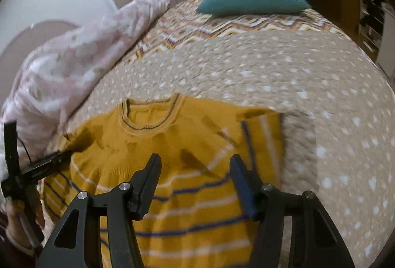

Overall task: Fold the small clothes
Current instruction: 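Grasp the folded sweater with the left tool and fold it over again, then open both tools and lift them away from the folded sweater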

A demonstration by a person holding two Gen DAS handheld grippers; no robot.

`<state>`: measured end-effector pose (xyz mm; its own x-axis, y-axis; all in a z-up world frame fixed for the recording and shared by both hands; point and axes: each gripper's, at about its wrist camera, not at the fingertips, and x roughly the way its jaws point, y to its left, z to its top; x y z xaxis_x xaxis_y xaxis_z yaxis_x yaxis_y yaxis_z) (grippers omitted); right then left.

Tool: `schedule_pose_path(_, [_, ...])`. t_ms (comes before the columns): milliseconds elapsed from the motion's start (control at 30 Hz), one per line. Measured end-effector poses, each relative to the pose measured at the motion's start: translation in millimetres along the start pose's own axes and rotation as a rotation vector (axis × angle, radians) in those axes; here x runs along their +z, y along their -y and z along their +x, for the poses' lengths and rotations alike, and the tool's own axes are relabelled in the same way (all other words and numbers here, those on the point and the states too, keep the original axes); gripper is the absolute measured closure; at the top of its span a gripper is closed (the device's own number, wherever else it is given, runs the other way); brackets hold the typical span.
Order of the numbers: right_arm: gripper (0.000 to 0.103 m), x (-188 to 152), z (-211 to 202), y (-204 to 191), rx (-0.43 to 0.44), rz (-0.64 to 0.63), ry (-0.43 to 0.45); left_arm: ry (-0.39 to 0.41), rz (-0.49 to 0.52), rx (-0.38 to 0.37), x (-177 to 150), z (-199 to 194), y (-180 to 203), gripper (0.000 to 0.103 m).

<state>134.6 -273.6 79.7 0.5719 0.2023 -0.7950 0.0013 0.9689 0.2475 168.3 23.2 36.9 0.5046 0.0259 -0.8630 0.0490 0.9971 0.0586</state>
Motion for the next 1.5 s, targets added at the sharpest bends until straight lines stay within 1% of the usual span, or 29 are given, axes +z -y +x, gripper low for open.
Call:
schedule_pose_path(33, [0.041, 3, 11, -1, -0.009, -0.008, -0.027, -0.017, -0.006, 0.020, 3, 8, -3, 0.069])
schedule_pose_path(100, [0.042, 10, 34, 5, -0.068, 0.002, -0.072, -0.035, -0.089, -0.021, 8, 17, -19, 0.069])
schedule_pose_path(133, [0.042, 13, 43, 13, -0.095, 0.019, -0.079, -0.042, -0.160, -0.063, 10, 20, -33, 0.069])
schedule_pose_path(167, [0.042, 16, 45, 15, -0.131, 0.023, -0.065, -0.048, -0.202, -0.090, 10, 21, -41, 0.069])
schedule_pose_path(200, [0.042, 19, 47, 20, -0.213, 0.029, -0.051, -0.054, -0.237, -0.121, 10, 20, -48, 0.069])
schedule_pose_path(233, [0.042, 21, 47, 26, -0.237, 0.046, -0.044, -0.057, -0.264, -0.151, 9, 18, -54, 0.069])
schedule_pose_path(267, [0.042, 21, 43, 31, -0.207, 0.076, -0.041, -0.053, -0.282, -0.166, 7, 14, -58, 0.069])
schedule_pose_path(333, [0.042, 17, 28, 32, -0.190, 0.087, -0.011, -0.032, -0.299, -0.180, 1, 1, -65, 0.067])
schedule_pose_path(367, [0.042, 12, 15, 28, -0.192, 0.068, 0.014, -0.020, -0.301, -0.174, -3, -8, -67, 0.062])
schedule_pose_path(400, [0.041, 7, 4, 22, -0.193, 0.044, 0.033, -0.004, -0.299, -0.163, -8, -18, -69, 0.059])
schedule_pose_path(433, [0.041, 0, -11, 16, -0.179, 0.009, 0.052, 0.009, -0.296, -0.158, -11, -25, -69, 0.054])
schedule_pose_path(500, [0.041, -12, -34, 4, -0.150, -0.032, 0.076, 0.039, -0.283, -0.154, -25, -45, -71, 0.054])
schedule_pose_path(533, [0.041, -23, -49, -3, -0.130, -0.057, 0.091, 0.044, -0.277, -0.156, -30, -51, -72, 0.053])
schedule_pose_path(600, [0.038, -38, -66, -14, -0.098, -0.085, 0.102, 0.060, -0.256, -0.166, -47, -68, -71, 0.050])
schedule_pose_path(667, [0.037, -63, -81, -23, -0.064, -0.109, 0.099, 0.083, -0.228, -0.174, -69, -88, -65, 0.040])
schedule_pose_path(767, [0.037, -98, -87, -34, -0.041, -0.133, 0.091, 0.120, -0.192, -0.179, -106, -111, -48, 0.034])
schedule_pose_path(833, [0.037, -123, -90, -40, -0.039, -0.145, 0.084, 0.131, -0.164, -0.187, -129, -121, -34, 0.033])
schedule_pose_path(900, [0.037, -147, -92, -43, -0.029, -0.129, 0.074, 0.135, -0.147, -0.205, -150, -128, -17, 0.033])
schedule_pose_path(967, [0.037, -167, -93, -42, -0.013, -0.093, 0.055, 0.117, -0.151, -0.236, -169, -130, 0, 0.033])
schedule_pose_path(1033, [0.037, -182, -93, -37, -0.002, -0.055, 0.054, 0.092, -0.166, -0.280, -182, -133, 12, 0.033])
schedule_pose_path(1133, [0.036, -199, -93, -28, -0.027, -0.019, 0.077, 0.077, -0.180, -0.303, -193, -139, 26, 0.033])
schedule_pose_path(1200, [0.035, -208, -94, -20, -0.038, 0.001, 0.105, 0.077, -0.175, -0.295, -199, -142, 35, 0.033])
schedule_pose_path(1267, [0.034, -218, -95, -14, -0.050, 0.008, 0.148, 0.062, -0.146, -0.284, -203, -146, 50, 0.033])
schedule_pose_path(1367, [0.034, -230, -97, -14, -0.083, -0.048, 0.206, 0.053, -0.123, -0.265, -203, -154, 69, 0.033])
schedule_pose_path(1500, [0.032, -238, -94, -23, -0.139, -0.128, 0.232, 0.064, -0.134, -0.273, -197, -172, 91, 0.033])
